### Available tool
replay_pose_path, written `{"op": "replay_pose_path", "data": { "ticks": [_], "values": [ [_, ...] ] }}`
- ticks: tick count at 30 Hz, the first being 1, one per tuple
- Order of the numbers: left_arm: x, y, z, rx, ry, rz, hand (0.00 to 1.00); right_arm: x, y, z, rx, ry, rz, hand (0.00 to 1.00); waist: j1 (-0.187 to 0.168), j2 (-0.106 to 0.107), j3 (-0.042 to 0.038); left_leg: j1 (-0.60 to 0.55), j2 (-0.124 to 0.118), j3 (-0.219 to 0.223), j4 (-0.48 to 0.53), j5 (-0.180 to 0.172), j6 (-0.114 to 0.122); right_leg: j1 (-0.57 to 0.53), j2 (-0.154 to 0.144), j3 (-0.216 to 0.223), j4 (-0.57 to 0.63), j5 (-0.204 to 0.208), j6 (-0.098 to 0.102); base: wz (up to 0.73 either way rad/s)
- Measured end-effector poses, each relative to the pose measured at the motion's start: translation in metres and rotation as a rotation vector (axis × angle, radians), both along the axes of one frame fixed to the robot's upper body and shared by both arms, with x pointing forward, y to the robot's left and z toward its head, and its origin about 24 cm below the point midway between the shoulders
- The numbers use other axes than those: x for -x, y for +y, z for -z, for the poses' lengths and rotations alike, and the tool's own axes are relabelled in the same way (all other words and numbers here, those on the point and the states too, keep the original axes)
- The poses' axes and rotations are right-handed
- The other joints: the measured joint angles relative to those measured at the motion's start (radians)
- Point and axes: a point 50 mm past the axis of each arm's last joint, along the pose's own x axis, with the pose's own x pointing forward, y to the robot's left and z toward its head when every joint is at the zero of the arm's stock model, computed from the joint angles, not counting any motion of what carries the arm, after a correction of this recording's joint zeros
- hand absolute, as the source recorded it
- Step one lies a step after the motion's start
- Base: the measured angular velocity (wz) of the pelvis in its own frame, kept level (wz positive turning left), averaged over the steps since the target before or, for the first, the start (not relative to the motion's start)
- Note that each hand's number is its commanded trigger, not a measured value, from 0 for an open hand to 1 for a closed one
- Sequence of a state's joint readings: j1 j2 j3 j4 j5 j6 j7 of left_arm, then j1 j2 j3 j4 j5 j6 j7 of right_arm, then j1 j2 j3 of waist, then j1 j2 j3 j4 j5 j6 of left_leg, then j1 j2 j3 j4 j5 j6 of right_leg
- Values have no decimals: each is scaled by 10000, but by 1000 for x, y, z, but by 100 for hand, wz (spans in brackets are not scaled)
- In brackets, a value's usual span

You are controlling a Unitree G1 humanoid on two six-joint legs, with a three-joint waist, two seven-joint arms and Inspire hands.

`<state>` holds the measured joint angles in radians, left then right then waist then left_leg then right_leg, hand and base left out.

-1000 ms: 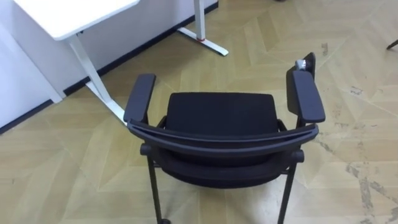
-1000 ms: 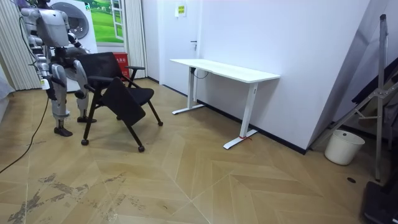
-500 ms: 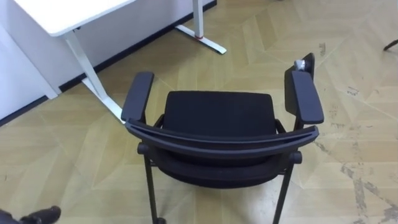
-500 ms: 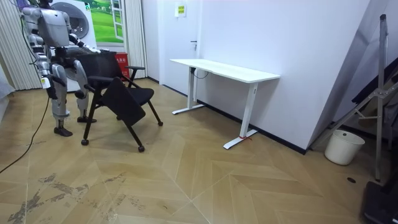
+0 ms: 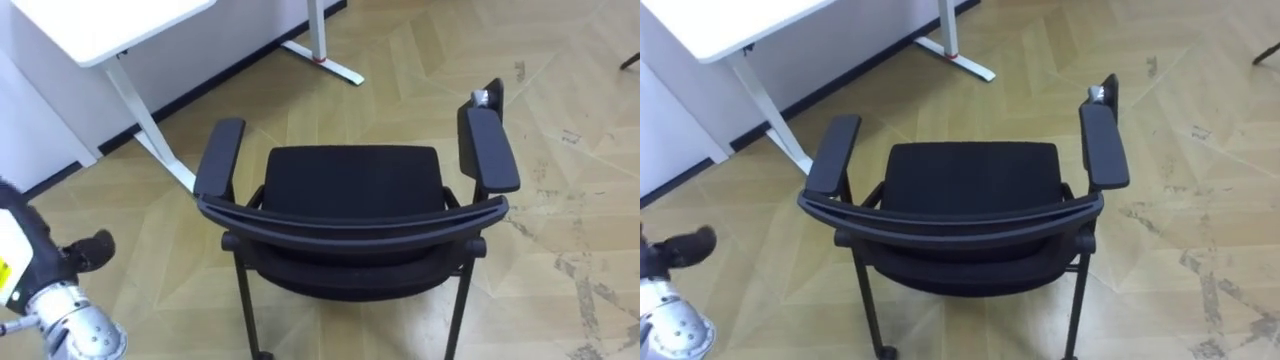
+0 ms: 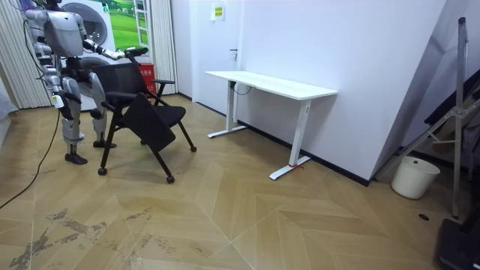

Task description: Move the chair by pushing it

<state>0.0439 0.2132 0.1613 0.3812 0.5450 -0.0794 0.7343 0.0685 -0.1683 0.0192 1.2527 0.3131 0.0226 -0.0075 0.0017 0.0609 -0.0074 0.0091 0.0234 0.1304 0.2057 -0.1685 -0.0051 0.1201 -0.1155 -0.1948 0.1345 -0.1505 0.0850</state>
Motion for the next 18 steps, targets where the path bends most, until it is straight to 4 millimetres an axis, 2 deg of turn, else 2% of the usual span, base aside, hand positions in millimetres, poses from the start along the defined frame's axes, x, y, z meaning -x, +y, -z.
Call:
{"op": "replay_pose_path", "data": {
  "ticks": [7,9,13,18],
  "values": [
    [-10,-16,-12,-1342,67,1272,0,-4,1,-1,-69,-167,-164,0,-96,-6,28,-17,3,33,-12,0,0,-35,-1,32,-4,0,0,-1],
    [-12,-19,-12,-2019,433,1766,0,-9,1,-1,-58,-320,-239,0,-269,3,58,-96,1,1,24,-1,0,-97,-2,33,1,0,0,2],
    [-15,-27,-13,-3077,898,2635,0,-10,1,-2,-31,-361,-291,0,-438,23,67,-284,2,5,93,-1,1,-245,-2,55,1,1,-1,0],
    [-23,-48,-23,-3663,943,4032,0,-9,0,-2,-70,-356,-604,0,-553,41,83,-361,3,37,70,-1,1,-360,-4,92,1,2,-4,-1]
  ]
}}
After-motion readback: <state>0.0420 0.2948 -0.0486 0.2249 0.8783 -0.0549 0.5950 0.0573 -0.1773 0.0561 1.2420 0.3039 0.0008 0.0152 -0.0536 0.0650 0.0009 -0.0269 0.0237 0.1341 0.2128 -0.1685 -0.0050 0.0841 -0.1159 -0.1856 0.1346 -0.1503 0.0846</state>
